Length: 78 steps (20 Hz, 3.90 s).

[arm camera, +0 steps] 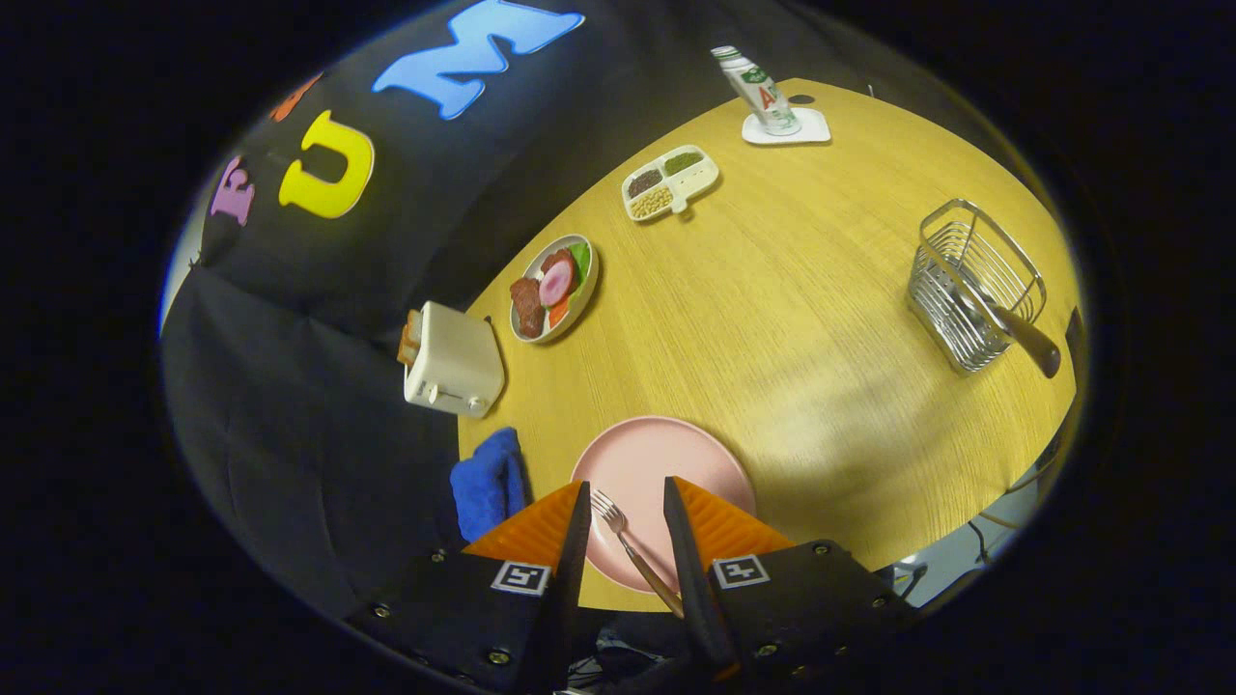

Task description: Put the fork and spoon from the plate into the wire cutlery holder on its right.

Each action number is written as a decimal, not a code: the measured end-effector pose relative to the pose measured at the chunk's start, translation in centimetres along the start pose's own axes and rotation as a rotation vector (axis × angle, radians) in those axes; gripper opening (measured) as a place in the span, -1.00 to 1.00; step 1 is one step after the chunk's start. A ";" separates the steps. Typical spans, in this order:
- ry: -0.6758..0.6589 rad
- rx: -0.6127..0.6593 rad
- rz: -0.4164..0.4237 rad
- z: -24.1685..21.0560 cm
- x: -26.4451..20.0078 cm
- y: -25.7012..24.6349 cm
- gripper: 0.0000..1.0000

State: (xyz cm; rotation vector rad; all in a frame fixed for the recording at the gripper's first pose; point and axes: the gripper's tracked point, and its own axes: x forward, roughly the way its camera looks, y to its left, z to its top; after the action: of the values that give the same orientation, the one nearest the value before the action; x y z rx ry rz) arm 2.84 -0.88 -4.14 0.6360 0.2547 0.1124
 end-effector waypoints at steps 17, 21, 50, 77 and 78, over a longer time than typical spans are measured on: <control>0.313 -0.524 -0.121 -10.0 6.1 0.0 -0.06; 0.371 -0.577 -0.153 -11.2 7.2 -1.1 -0.06; 0.358 -0.348 -0.164 -10.4 7.6 -2.1 -0.93; -0.187 0.402 0.012 6.8 -6.3 -8.5 -0.94; -0.197 0.413 0.012 7.0 -6.6 -9.0 -0.94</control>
State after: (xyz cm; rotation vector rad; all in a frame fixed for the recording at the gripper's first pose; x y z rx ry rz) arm -1.39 -13.24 -2.78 1.0522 0.0823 0.0069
